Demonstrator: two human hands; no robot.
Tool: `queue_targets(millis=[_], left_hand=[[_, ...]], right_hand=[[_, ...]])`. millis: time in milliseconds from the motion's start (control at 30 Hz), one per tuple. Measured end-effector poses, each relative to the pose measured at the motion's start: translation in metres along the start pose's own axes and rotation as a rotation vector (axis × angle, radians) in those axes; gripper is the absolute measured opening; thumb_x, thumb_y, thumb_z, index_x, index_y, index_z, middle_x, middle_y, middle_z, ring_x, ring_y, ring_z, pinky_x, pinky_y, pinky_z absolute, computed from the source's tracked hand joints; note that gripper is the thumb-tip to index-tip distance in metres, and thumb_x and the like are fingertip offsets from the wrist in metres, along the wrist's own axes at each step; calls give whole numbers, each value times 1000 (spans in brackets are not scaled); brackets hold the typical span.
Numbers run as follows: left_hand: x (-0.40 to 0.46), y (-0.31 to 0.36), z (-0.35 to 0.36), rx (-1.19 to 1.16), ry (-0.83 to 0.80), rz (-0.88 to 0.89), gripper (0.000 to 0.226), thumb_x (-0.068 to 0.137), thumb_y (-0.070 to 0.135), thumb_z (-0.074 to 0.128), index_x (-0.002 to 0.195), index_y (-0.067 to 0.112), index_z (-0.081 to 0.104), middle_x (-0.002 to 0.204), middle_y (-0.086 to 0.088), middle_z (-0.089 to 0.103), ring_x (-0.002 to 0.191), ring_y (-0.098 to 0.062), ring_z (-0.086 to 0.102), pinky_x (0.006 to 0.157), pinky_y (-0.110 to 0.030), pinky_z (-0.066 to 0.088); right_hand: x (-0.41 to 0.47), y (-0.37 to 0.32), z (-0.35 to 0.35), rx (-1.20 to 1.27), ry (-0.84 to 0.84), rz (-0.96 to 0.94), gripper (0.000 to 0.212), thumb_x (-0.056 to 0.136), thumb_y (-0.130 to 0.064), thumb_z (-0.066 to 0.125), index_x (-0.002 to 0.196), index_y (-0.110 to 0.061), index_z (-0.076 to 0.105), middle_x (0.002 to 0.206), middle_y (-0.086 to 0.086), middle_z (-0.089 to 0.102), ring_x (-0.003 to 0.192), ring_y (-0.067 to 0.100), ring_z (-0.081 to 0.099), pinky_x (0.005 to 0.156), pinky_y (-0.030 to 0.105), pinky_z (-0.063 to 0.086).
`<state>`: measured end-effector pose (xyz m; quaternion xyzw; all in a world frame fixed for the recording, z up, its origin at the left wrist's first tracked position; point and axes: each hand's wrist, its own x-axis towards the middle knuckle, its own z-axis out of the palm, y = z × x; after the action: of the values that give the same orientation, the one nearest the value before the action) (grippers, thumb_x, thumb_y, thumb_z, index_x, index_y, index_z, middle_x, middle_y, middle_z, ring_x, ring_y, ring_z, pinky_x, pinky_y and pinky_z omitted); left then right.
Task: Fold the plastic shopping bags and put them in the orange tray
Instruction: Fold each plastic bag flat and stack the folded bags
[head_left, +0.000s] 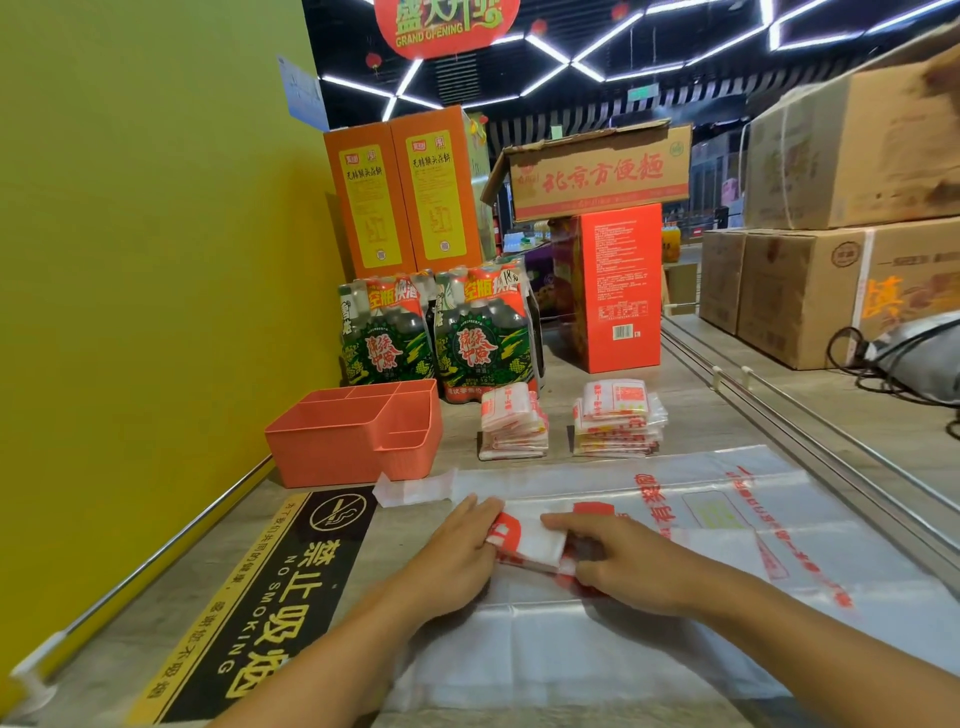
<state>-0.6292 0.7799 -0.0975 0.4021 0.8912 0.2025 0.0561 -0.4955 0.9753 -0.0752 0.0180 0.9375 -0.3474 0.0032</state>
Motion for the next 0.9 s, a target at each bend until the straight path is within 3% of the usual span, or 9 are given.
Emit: queue_targets(millis=[67,167,300,367,500,633,700,800,900], left_hand=[[-1,-1,-4,46,-52,37,57,108,17,31,161,23,11,168,6,4,154,-8,-3,123,-24,-2],[-3,1,-6,129,-101,97,59,107,15,32,161,26,10,167,13,4,152,-2,0,118,-14,-2],[-4,3,-7,250,-49,125,65,101,11,40,160,28,17,166,7,20,150,-15,27,121,-29,26],[-6,7,-6,314,-44,105,67,99,8,40,160,24,16,167,2,20,148,-20,30,117,-33,32],[-8,12,-5,433,-67,57,69,100,6,36,161,17,7,169,-3,4,153,-23,19,120,-38,27],[-10,16,-8,468,-76,37,68,102,8,35,161,18,4,169,-4,1,154,-23,15,122,-38,25],[-13,17,-9,447,-106,103,68,104,11,33,161,23,-2,169,-3,-7,156,-19,-1,126,-37,12],[-17,24,-9,260,-211,258,63,108,27,30,160,31,-7,166,12,-15,149,1,-22,124,-28,-10],[-20,32,-5,211,-289,239,65,106,56,19,158,36,-15,164,17,-20,145,7,-26,124,-30,-12]], right_hand=[[-2,-2,0,-111,-23,-21,60,103,-30,54,157,-24,30,143,-11,40,131,8,40,107,19,30],[-2,0,2,-206,-41,-31,59,105,-36,47,159,-31,24,152,-5,28,143,16,24,117,30,20],[-1,6,3,-196,-26,-36,62,102,-42,52,157,-40,23,165,-17,-7,154,17,0,125,41,13],[-2,10,2,-208,-13,-64,66,101,-45,53,157,-41,21,162,-25,-21,154,12,-6,126,42,15],[-6,12,4,-384,-130,-81,63,106,-53,31,161,-36,5,165,-20,-12,151,1,-13,123,27,-3],[-8,8,7,-413,-157,-61,63,106,-57,22,161,-35,0,166,-18,-9,152,1,-11,123,27,-6],[-8,9,7,-410,-157,-60,63,106,-56,22,160,-35,-2,166,-18,-10,151,0,-11,122,26,-6],[-8,8,7,-405,-156,-80,64,106,-56,23,160,-34,-4,167,-16,-10,151,0,-11,121,25,-6],[-9,9,6,-373,-158,-75,68,106,-57,25,160,-32,-7,167,-14,-10,152,3,-9,122,26,-5]])
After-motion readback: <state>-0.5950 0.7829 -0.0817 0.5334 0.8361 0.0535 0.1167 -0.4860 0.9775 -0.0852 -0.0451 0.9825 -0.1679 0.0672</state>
